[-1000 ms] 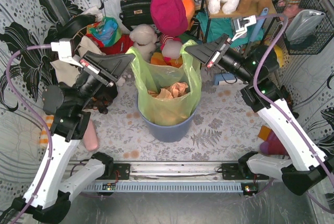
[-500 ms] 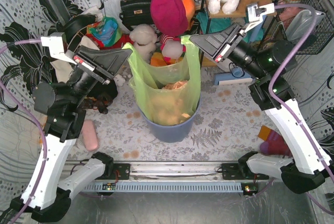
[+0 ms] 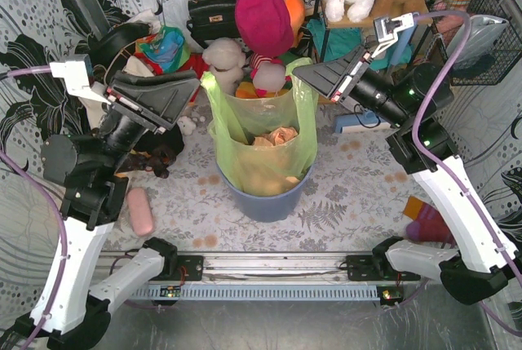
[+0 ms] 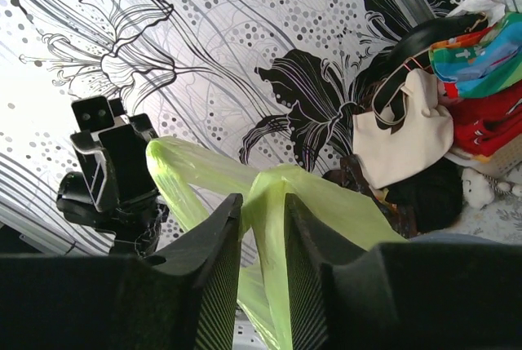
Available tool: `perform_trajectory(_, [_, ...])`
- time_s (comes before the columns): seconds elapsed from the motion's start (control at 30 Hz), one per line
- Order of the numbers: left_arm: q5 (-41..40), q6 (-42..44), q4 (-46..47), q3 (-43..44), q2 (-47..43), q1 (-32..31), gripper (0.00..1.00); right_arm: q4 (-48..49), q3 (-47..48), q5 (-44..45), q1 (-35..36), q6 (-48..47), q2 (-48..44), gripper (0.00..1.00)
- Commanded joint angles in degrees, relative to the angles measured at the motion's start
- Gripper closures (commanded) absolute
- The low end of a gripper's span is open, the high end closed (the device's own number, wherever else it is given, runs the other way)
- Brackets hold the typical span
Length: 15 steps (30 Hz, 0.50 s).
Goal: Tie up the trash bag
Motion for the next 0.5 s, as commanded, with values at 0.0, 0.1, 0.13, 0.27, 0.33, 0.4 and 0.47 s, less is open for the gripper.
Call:
perform_trajectory(0.0, [-1.06,1.5,0.2,5.1,0.82,-0.14,0.46,-2.75,4.55,0.46,0.13,-2.34,-1.13,0.73])
perform_trajectory(0.1, [-0.21,1.41,-1.16,9.8,2.79,-0.15,0.46,-5.44,5.82,1.05,0.18,-3.45,-1.8,0.72])
perform_trajectory(0.13, [0.2,1.07,-1.28,11.33,3.62,-0.14,0.46,-6.27,6.23,1.1,0.12,-3.77,-2.06,0.72])
perform_trajectory(0.27, [3.86,-1.44,-1.19,18.29,7.93,-0.12,0.46,-11.01,8.78,1.75,0.15,-5.57,-2.06,0.72])
perform_trajectory(0.33, [5.85,-2.17,-1.21,20.99,10.34,-0.08,0.46,-11.62,9.13,1.88,0.11,-5.64,-2.06,0.75])
perform_trajectory(0.4, [6.76,-2.67,-0.58,22.09,12.14,-0.12,0.46,-12.11,9.19,1.83,0.11,-5.68,-1.9,0.76])
perform_trajectory(0.47, [7.2,-3.89,0.73,22.2,13.58,-0.16,0.46,-12.97,9.19,1.96,0.12,-5.92,-1.93,0.75])
